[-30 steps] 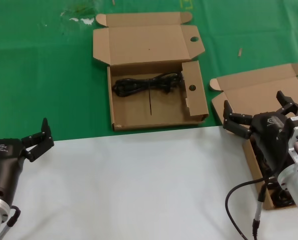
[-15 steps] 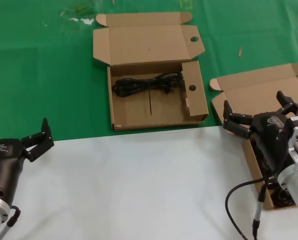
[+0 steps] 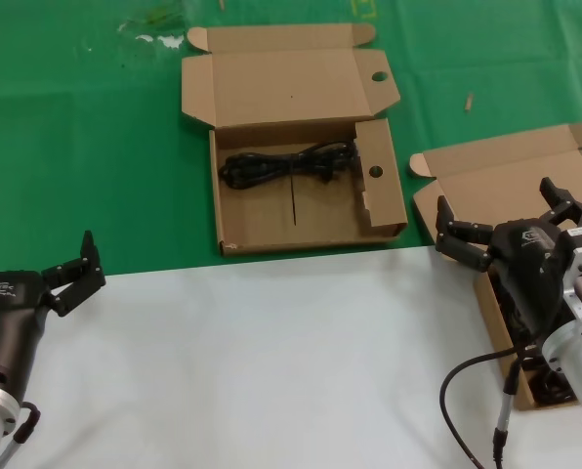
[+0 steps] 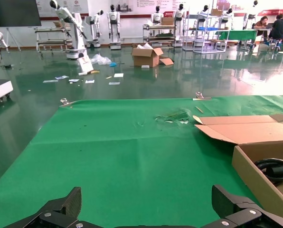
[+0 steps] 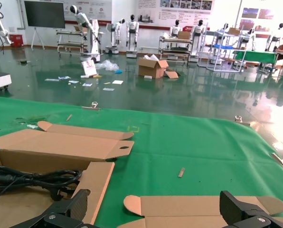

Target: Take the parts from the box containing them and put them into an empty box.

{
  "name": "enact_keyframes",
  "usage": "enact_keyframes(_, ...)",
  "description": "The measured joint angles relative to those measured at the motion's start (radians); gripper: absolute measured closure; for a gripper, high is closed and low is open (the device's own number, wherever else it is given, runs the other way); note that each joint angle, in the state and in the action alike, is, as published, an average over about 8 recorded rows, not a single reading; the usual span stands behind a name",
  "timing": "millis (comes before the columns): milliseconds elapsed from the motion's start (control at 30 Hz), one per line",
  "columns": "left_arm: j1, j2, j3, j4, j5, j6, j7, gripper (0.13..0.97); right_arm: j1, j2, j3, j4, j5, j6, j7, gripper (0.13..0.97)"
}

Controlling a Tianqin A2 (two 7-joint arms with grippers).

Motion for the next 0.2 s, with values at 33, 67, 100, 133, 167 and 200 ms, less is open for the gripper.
enact_keyframes(33, 0.0, 0.0, 0.0, 0.0, 0.0, 0.0, 0.0, 0.132, 0.0, 0.0, 0.0, 0.0, 0.0, 0.0, 0.0, 0.129)
enact_keyframes(67, 0.0, 0.0, 0.0, 0.0, 0.0, 0.0, 0.0, 0.132, 0.0, 0.0, 0.0, 0.0, 0.0, 0.0, 0.0, 0.129)
enact_keyframes(100, 0.0, 0.0, 0.0, 0.0, 0.0, 0.0, 0.0, 0.132, 0.0, 0.0, 0.0, 0.0, 0.0, 0.0, 0.0, 0.129)
enact_keyframes(133, 0.0, 0.0, 0.0, 0.0, 0.0, 0.0, 0.0, 0.132, 0.0, 0.0, 0.0, 0.0, 0.0, 0.0, 0.0, 0.129)
enact_keyframes(167, 0.0, 0.0, 0.0, 0.0, 0.0, 0.0, 0.0, 0.132, 0.0, 0.0, 0.0, 0.0, 0.0, 0.0, 0.0, 0.129)
enact_keyframes(200, 0.0, 0.0, 0.0, 0.0, 0.0, 0.0, 0.0, 0.132, 0.0, 0.0, 0.0, 0.0, 0.0, 0.0, 0.0, 0.129)
